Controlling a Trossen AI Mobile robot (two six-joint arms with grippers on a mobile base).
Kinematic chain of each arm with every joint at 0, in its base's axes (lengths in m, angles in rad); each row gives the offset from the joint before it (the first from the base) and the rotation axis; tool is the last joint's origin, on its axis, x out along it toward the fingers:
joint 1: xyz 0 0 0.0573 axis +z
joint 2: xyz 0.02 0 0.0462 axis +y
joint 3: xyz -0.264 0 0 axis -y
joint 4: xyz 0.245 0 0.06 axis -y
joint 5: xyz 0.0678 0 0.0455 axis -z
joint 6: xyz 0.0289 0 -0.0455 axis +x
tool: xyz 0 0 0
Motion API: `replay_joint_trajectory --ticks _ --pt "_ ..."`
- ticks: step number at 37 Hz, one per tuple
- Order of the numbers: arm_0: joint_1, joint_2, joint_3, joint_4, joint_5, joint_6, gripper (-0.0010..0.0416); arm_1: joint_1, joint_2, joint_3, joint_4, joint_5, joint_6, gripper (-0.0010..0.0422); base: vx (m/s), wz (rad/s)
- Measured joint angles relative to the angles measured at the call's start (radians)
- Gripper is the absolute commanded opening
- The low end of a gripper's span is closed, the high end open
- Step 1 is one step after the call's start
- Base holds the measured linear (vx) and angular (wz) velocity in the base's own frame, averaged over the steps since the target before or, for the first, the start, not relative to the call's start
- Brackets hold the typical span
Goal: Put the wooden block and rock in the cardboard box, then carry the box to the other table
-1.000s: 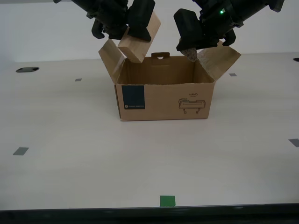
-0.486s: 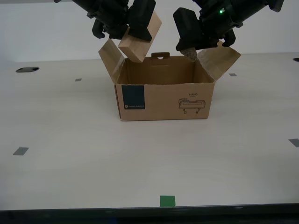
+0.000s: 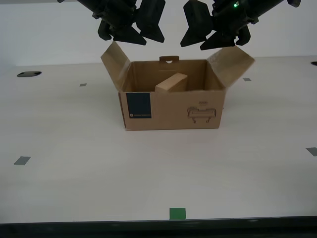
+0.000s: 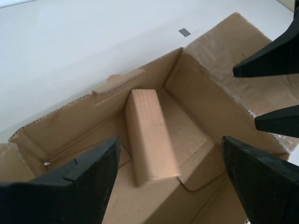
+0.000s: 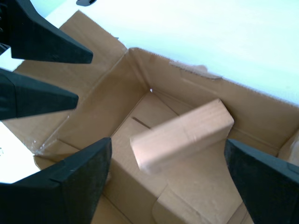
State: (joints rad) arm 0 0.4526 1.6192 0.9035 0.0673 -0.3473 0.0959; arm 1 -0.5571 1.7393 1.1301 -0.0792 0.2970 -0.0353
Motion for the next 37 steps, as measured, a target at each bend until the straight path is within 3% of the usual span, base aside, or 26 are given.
replay_joint_trajectory --ticks 7,14,23,31,37 --pt "0.0 0.0 0.041 -0.029 0.0 0.006 0.0371 0.0 0.0 0.0 0.0 0.0 -0.005 0.0326 0.0 0.0" --pt "0.0 0.0 0.113 -0.115 0.0 0.006 0.0373 0.0 -0.005 0.011 -0.011 0.0 -0.078 0.0327 0.0 0.0" --pt "0.0 -0.013 0.214 -0.244 0.0 0.006 0.0339 0.001 -0.005 0.171 -0.203 0.0 -0.091 0.0327 0.0 0.0" --pt "-0.014 -0.074 0.331 -0.414 0.0 -0.034 0.0291 0.012 -0.006 0.372 -0.387 0.047 -0.033 0.0327 0.0 0.0" --pt "-0.047 -0.157 0.394 -0.53 0.0 -0.052 0.025 0.027 -0.013 0.48 -0.515 0.052 0.015 0.0327 0.0 0.0"
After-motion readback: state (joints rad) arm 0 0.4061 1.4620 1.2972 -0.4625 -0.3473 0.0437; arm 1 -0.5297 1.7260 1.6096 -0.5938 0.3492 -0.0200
